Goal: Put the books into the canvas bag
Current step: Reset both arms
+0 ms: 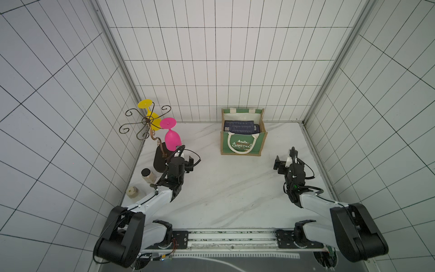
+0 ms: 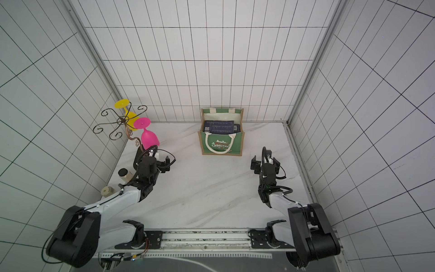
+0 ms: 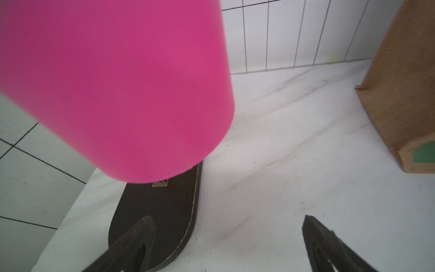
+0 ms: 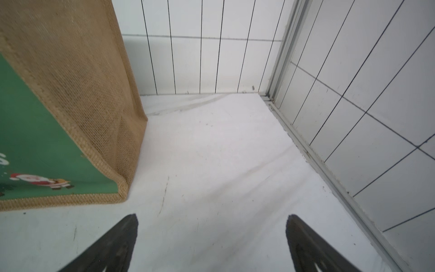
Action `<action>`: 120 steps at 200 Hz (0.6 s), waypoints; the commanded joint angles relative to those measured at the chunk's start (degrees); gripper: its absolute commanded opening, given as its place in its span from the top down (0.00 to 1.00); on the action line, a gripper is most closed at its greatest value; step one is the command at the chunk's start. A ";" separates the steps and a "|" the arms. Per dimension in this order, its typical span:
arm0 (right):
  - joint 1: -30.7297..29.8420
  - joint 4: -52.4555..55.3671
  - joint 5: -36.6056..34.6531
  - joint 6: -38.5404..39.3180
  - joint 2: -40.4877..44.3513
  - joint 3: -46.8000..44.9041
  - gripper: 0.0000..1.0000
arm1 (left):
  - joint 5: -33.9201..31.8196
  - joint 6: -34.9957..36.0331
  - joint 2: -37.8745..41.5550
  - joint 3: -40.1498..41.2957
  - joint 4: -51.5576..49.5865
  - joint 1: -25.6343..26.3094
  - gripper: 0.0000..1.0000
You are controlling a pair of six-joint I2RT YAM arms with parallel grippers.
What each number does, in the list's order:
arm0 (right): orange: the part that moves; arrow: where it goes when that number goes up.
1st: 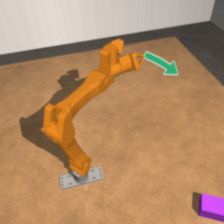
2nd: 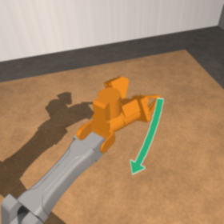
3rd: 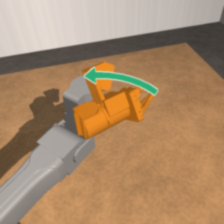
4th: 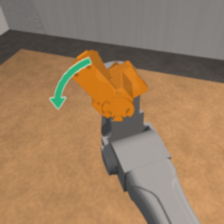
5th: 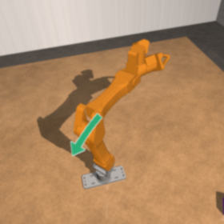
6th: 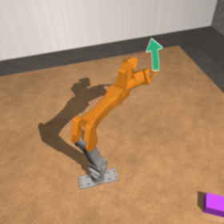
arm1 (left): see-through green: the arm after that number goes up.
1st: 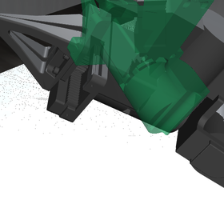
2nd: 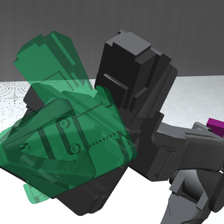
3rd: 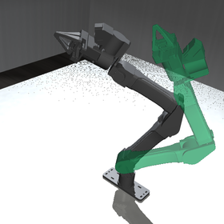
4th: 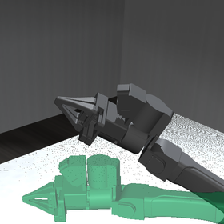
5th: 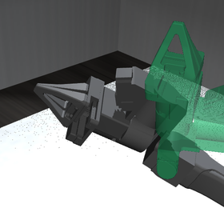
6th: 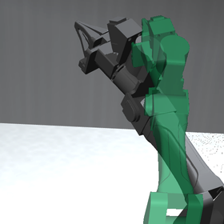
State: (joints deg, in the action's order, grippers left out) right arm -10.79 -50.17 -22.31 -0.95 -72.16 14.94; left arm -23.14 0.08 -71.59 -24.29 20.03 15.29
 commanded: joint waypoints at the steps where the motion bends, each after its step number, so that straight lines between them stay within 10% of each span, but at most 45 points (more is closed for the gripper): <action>1: 1.64 -14.99 -0.76 1.15 -5.10 -2.80 0.01 | -4.49 0.46 -3.11 3.90 17.55 -0.43 0.03; 58: 3.81 -13.13 4.06 2.24 -5.74 -1.61 0.01 | -2.36 2.28 -8.48 2.88 24.07 -0.69 0.03; 120: 5.23 -33.74 5.62 5.74 -11.78 -8.37 0.02 | 0.13 3.64 -11.84 10.37 42.87 -3.81 0.03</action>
State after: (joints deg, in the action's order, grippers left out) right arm -6.33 -73.49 -17.21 3.07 -82.02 9.82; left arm -24.05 3.33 -79.92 -17.34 49.98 13.58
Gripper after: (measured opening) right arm 0.985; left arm 0.970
